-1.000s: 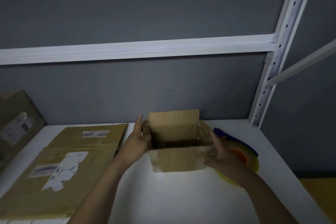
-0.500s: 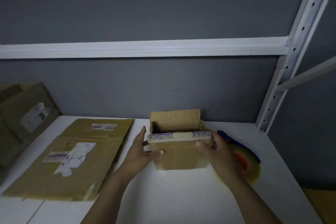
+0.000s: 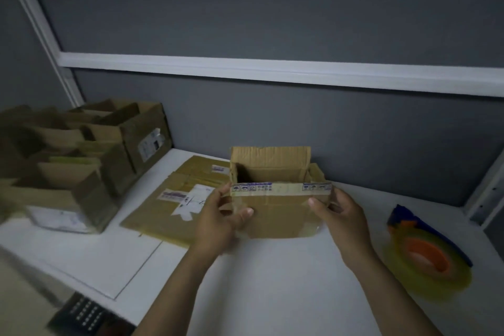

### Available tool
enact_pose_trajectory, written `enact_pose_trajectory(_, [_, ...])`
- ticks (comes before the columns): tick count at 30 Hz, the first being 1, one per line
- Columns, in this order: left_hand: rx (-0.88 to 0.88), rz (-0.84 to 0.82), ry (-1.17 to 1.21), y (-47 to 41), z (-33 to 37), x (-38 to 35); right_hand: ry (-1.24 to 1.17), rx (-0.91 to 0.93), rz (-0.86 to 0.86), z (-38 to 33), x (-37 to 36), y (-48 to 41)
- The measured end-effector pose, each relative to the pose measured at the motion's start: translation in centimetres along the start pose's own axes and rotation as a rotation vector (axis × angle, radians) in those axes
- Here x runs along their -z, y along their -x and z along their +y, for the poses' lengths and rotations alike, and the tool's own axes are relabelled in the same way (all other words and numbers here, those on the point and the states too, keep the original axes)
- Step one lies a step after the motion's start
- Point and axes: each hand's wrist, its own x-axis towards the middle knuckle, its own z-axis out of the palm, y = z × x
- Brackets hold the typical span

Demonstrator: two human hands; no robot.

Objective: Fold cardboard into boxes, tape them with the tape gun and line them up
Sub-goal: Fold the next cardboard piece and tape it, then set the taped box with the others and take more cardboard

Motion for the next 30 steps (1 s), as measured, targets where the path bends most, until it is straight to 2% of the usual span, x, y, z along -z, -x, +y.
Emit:
enact_pose_trajectory(5, [0.012, -0.067, -0.004, -1.5, -0.7, 8.5, -0.072, 0.003, -0.035, -1.0, -8.1, -0.1])
enact_pose_trajectory(11, [-0.095, -0.136, -0.113, -4.4, -1.8, 19.1, -0.074, 0.035, -0.046, -2.4, -18.2, -0.9])
enact_pose_trajectory(14, [-0.118, -0.113, -0.124, -6.6, -1.8, 22.4, -0.108, 0.019, -0.043, -3.0, -21.5, -1.9])
enact_pose_trajectory(18, [-0.127, -0.187, -0.118, -10.6, -2.4, 24.4, -0.14, -0.016, -0.049, -3.0, -24.3, -4.6])
enact_pose_trajectory(22, [-0.137, -0.225, -0.161, -15.0, -3.9, 25.0, 0.002, 0.025, -0.066, -2.7, -27.0, -9.5])
enact_pose_trajectory(26, [-0.157, -0.091, -0.195, -18.6, -5.3, 24.7, 0.145, -0.002, -0.067, -1.7, -30.9, -15.9])
enact_pose_trajectory(28, [-0.131, -0.001, -0.184, -20.3, -5.9, 24.5, 0.132, -0.02, -0.109, -1.0, -32.9, -18.2])
enact_pose_trajectory(30, [-0.097, 0.02, -0.156, -22.0, -6.1, 24.4, 0.115, -0.057, -0.133, 0.1, -34.5, -20.0])
